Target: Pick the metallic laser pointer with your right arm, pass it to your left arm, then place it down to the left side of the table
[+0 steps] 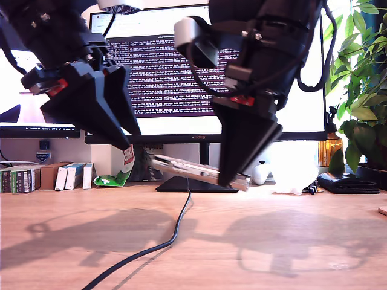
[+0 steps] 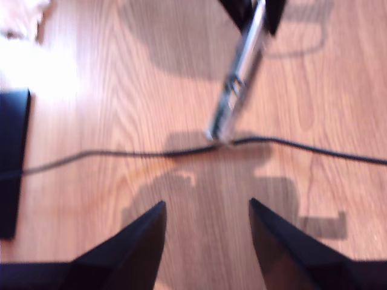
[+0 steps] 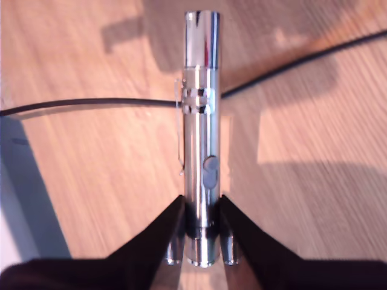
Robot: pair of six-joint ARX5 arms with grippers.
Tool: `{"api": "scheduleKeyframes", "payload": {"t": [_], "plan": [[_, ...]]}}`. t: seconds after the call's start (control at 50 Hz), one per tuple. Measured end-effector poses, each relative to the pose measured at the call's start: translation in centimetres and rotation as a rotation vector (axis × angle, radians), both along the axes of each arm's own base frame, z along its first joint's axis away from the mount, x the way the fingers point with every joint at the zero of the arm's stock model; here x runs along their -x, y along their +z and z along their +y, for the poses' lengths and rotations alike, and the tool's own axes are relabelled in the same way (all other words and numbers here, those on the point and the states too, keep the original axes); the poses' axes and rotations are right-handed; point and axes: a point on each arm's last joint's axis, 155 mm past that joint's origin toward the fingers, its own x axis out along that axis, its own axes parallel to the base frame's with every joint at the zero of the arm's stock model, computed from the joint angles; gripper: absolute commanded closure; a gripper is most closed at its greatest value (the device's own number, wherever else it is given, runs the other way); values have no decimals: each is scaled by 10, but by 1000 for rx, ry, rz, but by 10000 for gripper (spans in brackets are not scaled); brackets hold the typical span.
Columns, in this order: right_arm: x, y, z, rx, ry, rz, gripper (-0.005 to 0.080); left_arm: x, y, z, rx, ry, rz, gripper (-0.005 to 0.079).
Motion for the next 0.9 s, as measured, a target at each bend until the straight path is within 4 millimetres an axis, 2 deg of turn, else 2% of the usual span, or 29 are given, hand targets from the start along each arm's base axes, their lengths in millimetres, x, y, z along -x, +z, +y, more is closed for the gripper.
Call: {"api": "scheduleKeyframes", "payload": {"t": [0.24,0.56,0.7,0.76,0.9], "plan": [[-17,33,19,-64,8,-66,763,1,3,-6,-2,-28,-29,345],[-22,45,31,-99,19,-101,763,-1,13,-23,37,-70,-85,345],[-19,45,33,-100,11,-94,763,-1,13,-24,36,-80,-91,349],[-18,45,33,-98,11,-94,763,-1,13,-24,36,-81,-93,380],[-18,44,33,-96,12,-91,763,-1,14,-24,34,-86,-98,518]]}}
